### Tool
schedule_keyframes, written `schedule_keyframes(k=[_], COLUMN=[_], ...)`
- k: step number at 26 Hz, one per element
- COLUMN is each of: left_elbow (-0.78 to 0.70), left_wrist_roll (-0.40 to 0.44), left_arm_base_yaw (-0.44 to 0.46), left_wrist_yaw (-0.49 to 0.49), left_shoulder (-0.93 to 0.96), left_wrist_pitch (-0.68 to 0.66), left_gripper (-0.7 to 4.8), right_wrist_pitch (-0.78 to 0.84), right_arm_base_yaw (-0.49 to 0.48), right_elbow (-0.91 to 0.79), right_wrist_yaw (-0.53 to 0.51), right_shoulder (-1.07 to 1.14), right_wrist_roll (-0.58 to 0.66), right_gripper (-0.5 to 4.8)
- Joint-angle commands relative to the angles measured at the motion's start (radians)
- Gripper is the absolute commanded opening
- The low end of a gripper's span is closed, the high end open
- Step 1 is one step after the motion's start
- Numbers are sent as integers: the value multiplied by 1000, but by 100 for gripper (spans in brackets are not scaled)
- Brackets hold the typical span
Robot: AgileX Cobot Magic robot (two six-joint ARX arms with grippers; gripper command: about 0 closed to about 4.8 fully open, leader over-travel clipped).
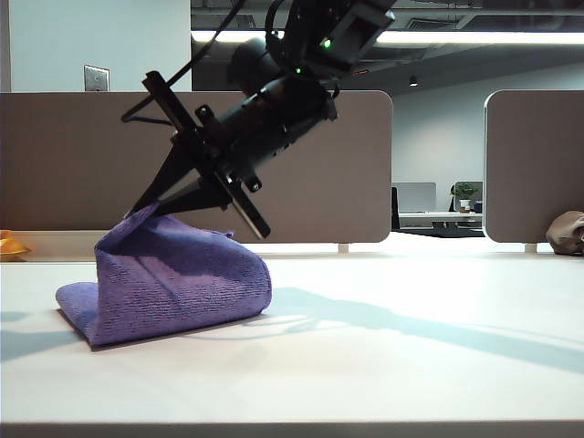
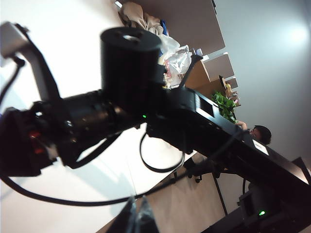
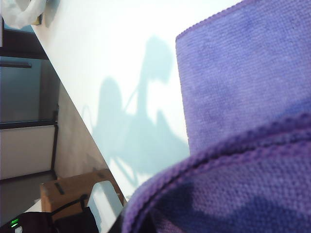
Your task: Fold the bottom of the cloth upward, then fold it vertically to form a square shape.
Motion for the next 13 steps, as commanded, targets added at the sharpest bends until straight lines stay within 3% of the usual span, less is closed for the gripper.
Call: schedule_keyframes(k=[1,13], left_elbow=[5,5], left_wrist_roll=[1,12], left_arm_base_yaw=[0,0], left_wrist_yaw=[4,3], left_shoulder=[-16,-39], left_wrist_pitch=[-9,-63], left_gripper=[12,12], right_wrist_pitch=[21,143], right_arm_base_yaw=[2,13], right_elbow=[19,52], right_wrist_yaw=[-20,-43], right_shoulder=[12,62], right_wrist_roll=[10,83], right_gripper=[-6,-6])
